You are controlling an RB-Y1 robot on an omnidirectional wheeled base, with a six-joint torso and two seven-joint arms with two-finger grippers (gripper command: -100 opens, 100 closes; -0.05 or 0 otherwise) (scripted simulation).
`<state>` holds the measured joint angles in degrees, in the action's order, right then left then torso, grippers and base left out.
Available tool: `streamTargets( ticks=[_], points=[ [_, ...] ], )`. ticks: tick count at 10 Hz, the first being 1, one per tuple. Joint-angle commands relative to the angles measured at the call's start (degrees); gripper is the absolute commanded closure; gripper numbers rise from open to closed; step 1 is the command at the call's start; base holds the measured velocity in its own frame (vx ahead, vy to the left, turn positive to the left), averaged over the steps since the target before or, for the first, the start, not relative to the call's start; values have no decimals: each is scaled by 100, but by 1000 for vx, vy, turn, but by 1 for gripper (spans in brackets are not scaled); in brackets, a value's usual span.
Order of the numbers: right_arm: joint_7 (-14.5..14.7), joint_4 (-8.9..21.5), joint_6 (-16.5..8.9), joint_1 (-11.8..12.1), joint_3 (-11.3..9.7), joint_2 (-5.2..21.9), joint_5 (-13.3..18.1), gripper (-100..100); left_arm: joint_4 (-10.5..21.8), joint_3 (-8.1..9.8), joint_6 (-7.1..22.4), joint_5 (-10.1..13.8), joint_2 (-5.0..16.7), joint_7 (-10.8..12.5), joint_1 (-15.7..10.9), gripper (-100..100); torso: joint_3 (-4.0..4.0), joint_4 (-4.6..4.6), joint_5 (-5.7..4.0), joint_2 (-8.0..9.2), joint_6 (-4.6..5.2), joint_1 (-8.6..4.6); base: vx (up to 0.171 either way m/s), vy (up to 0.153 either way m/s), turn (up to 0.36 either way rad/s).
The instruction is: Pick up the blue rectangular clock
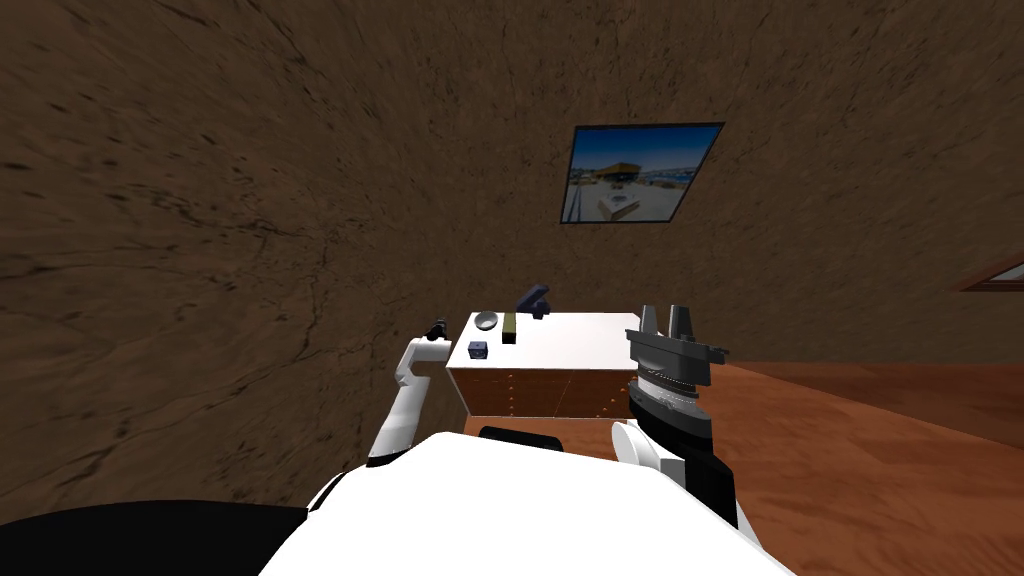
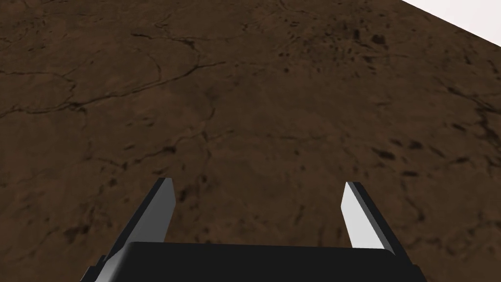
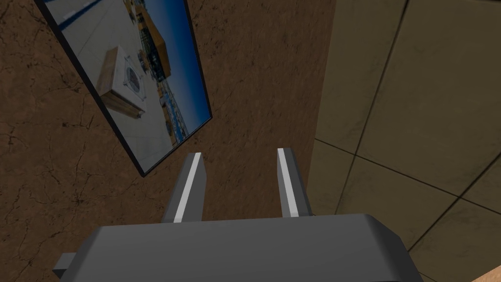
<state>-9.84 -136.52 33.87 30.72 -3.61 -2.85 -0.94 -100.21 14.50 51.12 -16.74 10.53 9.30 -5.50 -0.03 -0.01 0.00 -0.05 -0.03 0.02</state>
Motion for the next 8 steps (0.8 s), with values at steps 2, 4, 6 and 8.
streamTargets(
  ticks=[2, 4, 6, 8],
  points=[
    [0, 0, 0, 0, 0, 0, 0, 0, 307, 147, 389, 7, -11, -37, -255, -100, 1, 0, 0, 2, -1, -1, 8, 4, -21],
    [0, 0, 0, 0, 0, 0, 0, 0, 550, 279, 698, 26, -19, -74, -485, -100, 0, 0, 0, 0, 0, 0, 13, 7, -59],
    [0, 0, 0, 0, 0, 0, 0, 0, 578, 279, 957, 26, -19, -74, -485, -100, -1, -1, 0, -2, 0, 1, 10, 7, -14],
    [0, 0, 0, 0, 0, 0, 0, 0, 849, 411, 1290, 52, -29, -114, -713, -100, 0, 0, 0, 0, 2, 0, 10, 9, -48]
  ],
)
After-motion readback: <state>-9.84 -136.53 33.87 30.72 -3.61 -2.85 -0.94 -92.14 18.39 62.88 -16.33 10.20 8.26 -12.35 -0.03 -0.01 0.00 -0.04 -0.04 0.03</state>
